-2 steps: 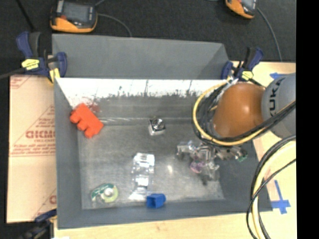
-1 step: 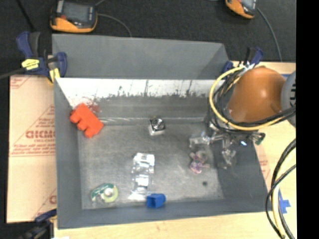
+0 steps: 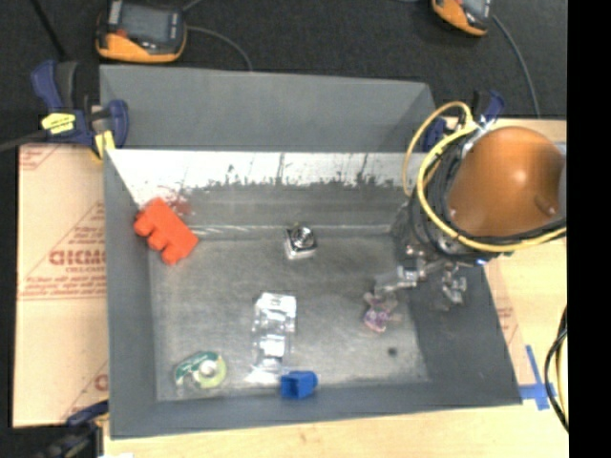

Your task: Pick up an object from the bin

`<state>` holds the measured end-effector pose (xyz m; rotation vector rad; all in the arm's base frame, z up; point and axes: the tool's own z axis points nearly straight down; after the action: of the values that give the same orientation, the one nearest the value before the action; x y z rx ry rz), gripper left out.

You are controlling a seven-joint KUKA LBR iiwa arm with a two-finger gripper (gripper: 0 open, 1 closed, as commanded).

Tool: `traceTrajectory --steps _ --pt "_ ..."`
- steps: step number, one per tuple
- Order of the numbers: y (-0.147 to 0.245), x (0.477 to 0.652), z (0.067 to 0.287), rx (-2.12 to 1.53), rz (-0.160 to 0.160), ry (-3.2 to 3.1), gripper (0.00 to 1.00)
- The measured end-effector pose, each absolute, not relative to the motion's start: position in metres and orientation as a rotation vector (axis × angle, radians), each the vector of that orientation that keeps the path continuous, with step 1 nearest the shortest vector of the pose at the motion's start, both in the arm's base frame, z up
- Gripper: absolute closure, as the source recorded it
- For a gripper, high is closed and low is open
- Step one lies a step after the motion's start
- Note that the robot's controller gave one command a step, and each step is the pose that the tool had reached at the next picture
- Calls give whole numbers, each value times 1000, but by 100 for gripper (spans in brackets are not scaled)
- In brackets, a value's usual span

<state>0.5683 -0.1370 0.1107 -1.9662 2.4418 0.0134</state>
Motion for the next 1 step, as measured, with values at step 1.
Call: traceTrajectory --steps 1 --pt "-131 585 74 -2690 5 1601 0"
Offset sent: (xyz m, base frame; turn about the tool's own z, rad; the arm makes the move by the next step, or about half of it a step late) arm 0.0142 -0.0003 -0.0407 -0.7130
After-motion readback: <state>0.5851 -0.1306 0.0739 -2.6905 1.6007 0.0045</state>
